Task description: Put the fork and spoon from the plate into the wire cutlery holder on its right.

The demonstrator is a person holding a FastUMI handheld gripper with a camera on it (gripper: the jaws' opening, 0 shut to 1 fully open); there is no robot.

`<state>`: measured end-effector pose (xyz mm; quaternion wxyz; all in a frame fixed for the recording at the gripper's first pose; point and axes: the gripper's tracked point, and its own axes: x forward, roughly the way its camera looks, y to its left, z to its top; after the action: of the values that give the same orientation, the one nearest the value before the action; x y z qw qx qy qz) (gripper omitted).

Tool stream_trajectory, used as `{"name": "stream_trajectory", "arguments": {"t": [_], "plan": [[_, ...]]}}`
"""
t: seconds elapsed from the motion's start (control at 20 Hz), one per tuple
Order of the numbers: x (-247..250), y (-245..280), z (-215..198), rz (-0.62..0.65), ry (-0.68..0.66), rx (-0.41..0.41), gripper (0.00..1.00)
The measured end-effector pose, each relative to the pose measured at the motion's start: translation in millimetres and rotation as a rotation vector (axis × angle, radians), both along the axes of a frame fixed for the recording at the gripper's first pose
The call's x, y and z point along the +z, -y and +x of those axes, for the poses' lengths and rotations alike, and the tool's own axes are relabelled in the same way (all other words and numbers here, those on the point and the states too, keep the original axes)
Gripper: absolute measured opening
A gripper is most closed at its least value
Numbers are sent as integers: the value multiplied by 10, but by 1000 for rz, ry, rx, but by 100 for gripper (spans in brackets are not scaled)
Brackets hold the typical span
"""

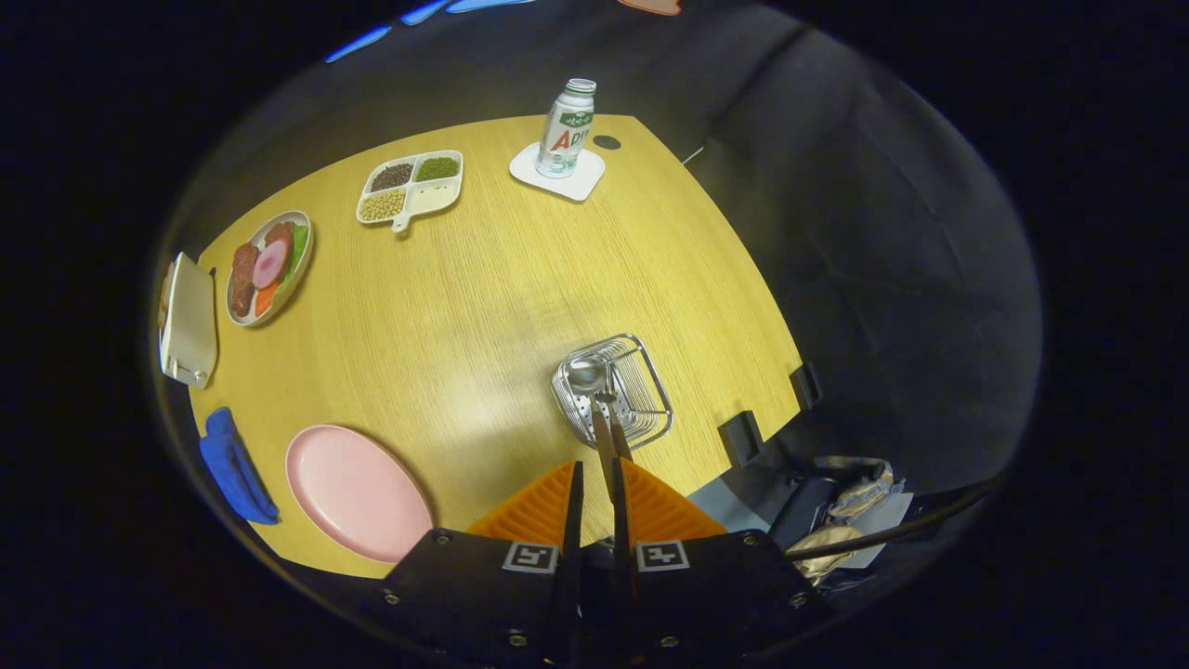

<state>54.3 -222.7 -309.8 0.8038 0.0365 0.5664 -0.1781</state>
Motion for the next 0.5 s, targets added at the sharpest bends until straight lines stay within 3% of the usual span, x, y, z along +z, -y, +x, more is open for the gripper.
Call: {"name": "stream_trajectory", "arguments": {"t": [0.25,0.5], "plan": [[363,-115,269,-56,236,28,16],[1164,-281,464,-137,561,53,16]]}}
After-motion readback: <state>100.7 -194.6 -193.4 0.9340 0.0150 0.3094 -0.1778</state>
